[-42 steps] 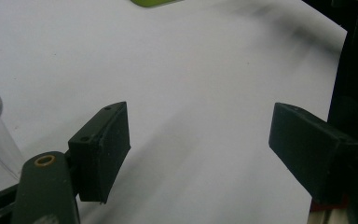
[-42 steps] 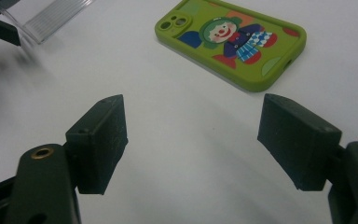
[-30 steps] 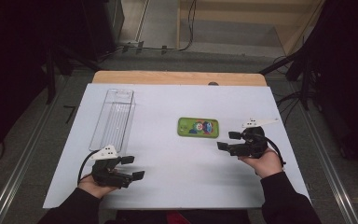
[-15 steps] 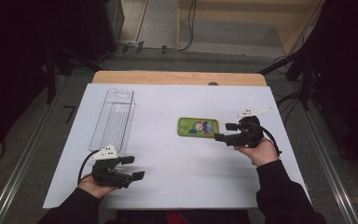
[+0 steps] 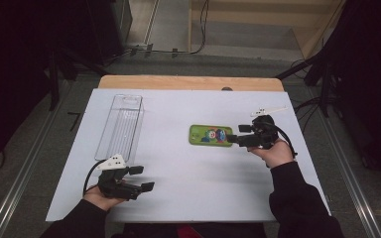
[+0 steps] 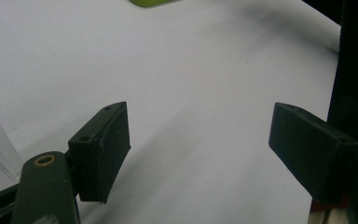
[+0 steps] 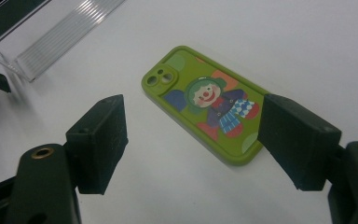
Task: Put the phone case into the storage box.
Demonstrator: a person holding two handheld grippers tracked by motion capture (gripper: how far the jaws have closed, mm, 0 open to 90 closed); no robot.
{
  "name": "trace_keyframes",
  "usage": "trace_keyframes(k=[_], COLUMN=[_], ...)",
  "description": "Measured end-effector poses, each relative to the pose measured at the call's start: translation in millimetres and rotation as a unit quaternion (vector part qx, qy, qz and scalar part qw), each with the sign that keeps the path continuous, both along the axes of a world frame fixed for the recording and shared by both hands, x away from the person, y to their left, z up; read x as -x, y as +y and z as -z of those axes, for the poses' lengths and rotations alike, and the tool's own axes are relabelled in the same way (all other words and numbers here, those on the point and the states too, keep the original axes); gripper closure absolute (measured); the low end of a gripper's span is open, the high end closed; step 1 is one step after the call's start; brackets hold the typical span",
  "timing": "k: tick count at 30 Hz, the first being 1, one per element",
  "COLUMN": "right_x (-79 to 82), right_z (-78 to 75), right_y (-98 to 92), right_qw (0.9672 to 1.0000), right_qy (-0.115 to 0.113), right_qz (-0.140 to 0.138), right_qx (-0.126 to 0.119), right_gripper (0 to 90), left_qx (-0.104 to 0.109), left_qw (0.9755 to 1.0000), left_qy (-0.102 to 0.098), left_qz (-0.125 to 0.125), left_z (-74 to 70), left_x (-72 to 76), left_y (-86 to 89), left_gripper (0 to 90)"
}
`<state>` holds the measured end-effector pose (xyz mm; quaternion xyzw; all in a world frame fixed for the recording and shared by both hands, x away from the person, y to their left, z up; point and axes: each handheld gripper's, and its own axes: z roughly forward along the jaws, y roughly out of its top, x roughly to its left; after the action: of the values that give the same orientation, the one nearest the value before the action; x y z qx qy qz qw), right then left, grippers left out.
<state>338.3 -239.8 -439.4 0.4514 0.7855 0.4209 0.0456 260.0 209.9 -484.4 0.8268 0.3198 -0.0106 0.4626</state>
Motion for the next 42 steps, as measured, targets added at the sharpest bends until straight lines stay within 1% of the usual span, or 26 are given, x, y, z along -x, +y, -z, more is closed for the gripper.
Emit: trace_keyframes(k=[9,12,15,18,25,34,36,38,42], right_x=[-13.3,-20.4,-24.5,-32.0,-40.5,-55.2,-58.4,-62.7,-66.5], right_z=[1.1,2.6,4.4,8.2,11.2,16.4,17.5,19.1,20.7], right_y=[5.3,6.3,6.7,8.6,11.3,16.6,18.3,19.8,20.3], right_qw=[1.0000,0.9999,1.0000,0.9999,0.9997,0.9996,0.9995,0.9995,0.9994], right_qy=[0.002,0.008,0.007,0.014,0.020,0.019,0.023,0.022,0.021], right_qz=[-0.001,0.005,0.004,0.008,0.011,0.014,0.018,0.018,0.021], right_qx=[0.004,0.005,0.005,0.006,0.007,0.012,0.011,0.012,0.014], right_gripper=[22.4,22.6,22.7,22.6,22.7,22.8,22.9,22.9,23.3], left_qx=[0.000,0.001,0.001,0.001,0.001,0.001,0.001,0.001,0.000], left_qw=[1.0000,1.0000,1.0000,1.0000,1.0000,1.0000,1.0000,1.0000,1.0000], left_qy=[0.000,0.000,0.000,0.000,0.000,0.000,0.000,0.000,0.000], left_qz=[0.001,0.001,0.002,0.002,0.004,0.004,0.004,0.005,0.005], left_z=[-0.1,-0.1,0.0,-0.1,0.0,0.0,0.0,0.1,0.1], left_x=[0.0,0.1,0.0,0.1,0.1,0.1,0.1,0.1,0.3], left_y=[0.4,0.4,0.4,0.4,0.2,0.2,0.2,0.2,0.3], left_gripper=[21.4,21.4,21.4,21.4,21.4,21.4,21.4,21.4,21.4])
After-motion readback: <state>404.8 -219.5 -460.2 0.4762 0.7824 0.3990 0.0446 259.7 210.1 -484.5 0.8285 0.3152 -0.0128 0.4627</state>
